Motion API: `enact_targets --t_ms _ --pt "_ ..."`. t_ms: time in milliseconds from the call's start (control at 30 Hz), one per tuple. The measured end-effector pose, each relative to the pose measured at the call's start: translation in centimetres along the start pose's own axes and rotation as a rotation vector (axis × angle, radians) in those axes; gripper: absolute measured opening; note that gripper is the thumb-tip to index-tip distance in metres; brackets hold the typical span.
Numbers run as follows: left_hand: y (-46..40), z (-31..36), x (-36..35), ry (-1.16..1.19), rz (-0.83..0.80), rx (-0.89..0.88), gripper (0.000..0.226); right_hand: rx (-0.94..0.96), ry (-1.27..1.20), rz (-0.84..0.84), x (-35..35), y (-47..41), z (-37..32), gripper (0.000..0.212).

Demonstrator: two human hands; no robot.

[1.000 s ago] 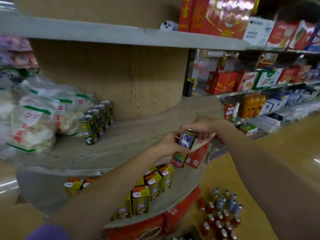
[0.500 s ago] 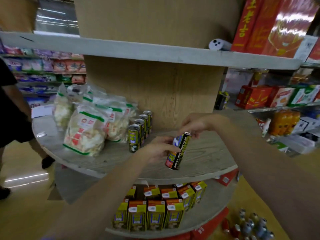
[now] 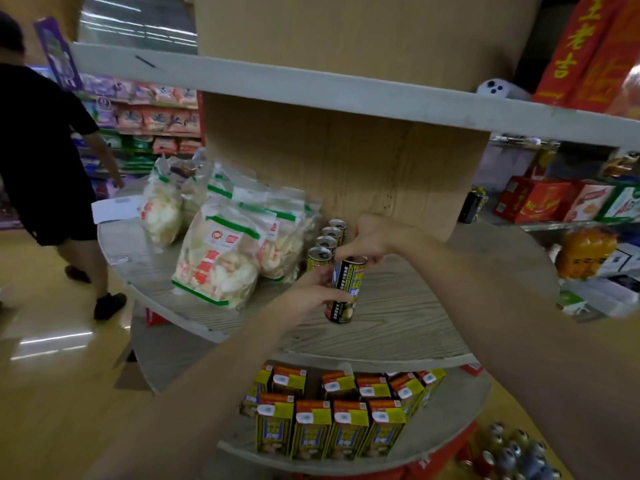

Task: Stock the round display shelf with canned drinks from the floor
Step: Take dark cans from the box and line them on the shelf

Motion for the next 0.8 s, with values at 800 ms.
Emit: enact_targets --t_ms 800 --pt "-1.7 -4.8 7.0 -0.367 0.282 -0.048 0.047 -0.196 -0.016 -0.133 -7.6 -3.3 -2.5 0.044"
Point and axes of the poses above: each hand's wrist, its own y-axis away from the middle knuckle, its own x-axis out of the back of the hand, z = x × y, the point moved 4 cm from there along -y, towards the middle knuckle, and after that the axes turned 12 degrees about z, right-handed, at the moved point
